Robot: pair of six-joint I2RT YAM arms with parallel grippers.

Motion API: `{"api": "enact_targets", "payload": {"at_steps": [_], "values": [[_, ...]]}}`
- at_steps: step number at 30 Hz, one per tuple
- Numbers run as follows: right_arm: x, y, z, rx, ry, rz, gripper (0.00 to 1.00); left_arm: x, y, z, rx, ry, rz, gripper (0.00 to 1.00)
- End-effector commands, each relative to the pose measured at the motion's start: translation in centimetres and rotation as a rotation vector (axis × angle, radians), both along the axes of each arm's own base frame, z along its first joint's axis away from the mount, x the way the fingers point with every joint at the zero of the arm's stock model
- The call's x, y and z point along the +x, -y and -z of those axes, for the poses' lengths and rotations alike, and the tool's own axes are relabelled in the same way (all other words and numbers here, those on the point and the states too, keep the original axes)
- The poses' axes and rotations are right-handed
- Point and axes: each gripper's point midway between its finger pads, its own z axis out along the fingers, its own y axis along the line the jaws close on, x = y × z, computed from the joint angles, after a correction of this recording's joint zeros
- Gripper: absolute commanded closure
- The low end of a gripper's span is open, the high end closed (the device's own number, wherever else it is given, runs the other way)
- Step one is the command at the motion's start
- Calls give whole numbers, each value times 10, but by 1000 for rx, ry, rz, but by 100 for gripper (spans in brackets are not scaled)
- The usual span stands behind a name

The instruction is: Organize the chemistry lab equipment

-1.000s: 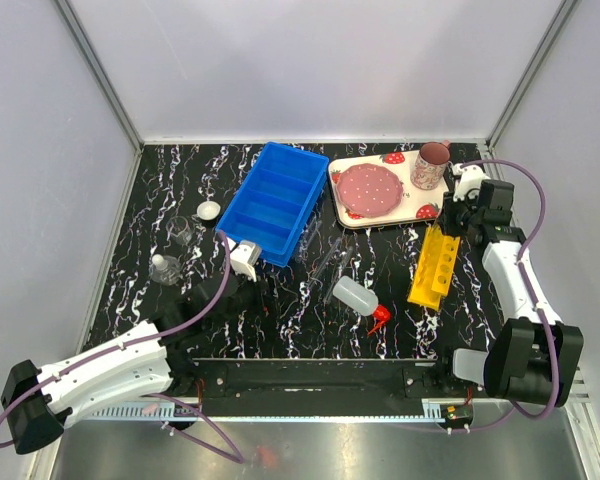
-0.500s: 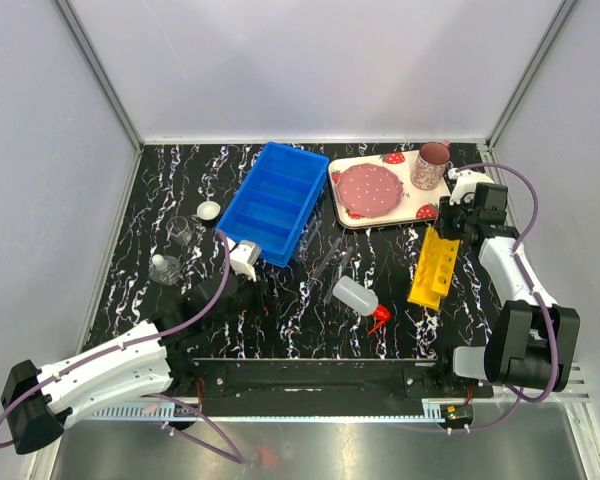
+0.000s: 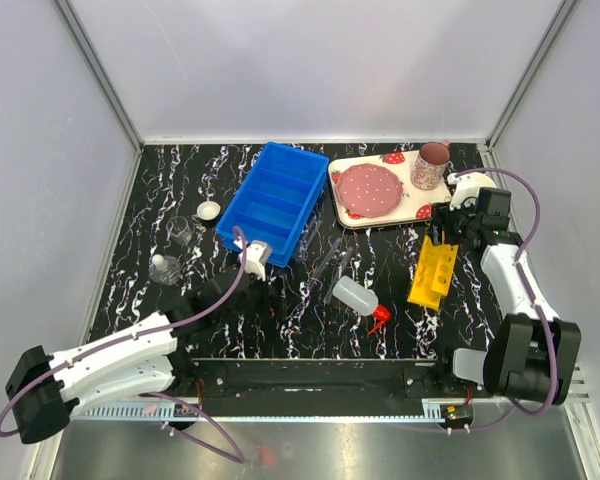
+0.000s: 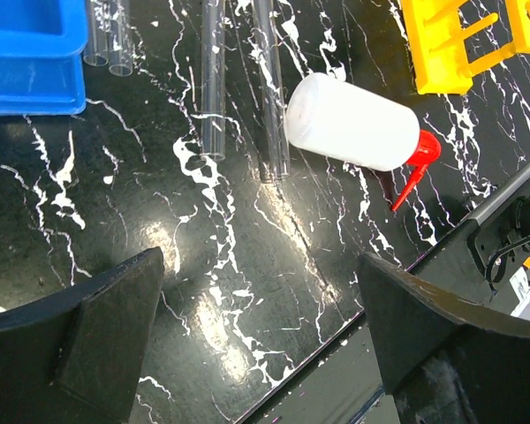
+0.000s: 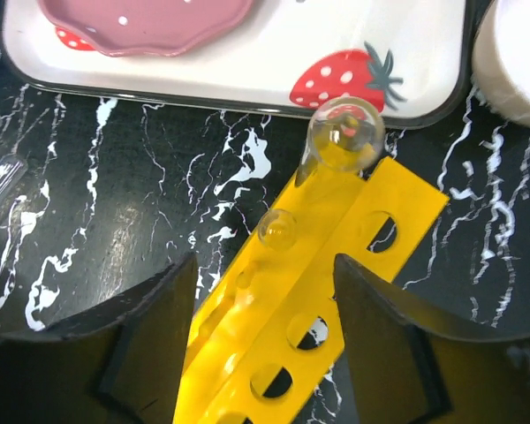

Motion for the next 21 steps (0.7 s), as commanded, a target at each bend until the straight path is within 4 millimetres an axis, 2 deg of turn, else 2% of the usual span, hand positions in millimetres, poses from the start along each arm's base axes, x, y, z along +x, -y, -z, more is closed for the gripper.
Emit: {"api": "enact_targets", "payload": {"at_steps": [1, 3, 6, 12, 14, 15, 21], "values": [[-10, -4, -49, -17, 128, -72, 27, 6, 20, -30, -25, 27, 56, 7], [-18, -9, -65, -8, 171, -101, 19, 9, 25, -25, 21, 0, 72, 7], [-30, -17, -76, 21, 195, -139, 13, 11, 37, -17, 84, -50, 114, 8], [-51, -49, -91, 142, 232, -277, 10, 18, 60, -1, 220, -150, 185, 19], [-53, -52, -90, 159, 229, -293, 9, 20, 62, 6, 268, -176, 195, 24], [-55, -55, -88, 168, 227, -310, 6, 24, 68, 9, 291, -189, 200, 25], [-58, -56, -83, 167, 224, -326, 4, 24, 76, 36, 447, -253, 231, 30]]}}
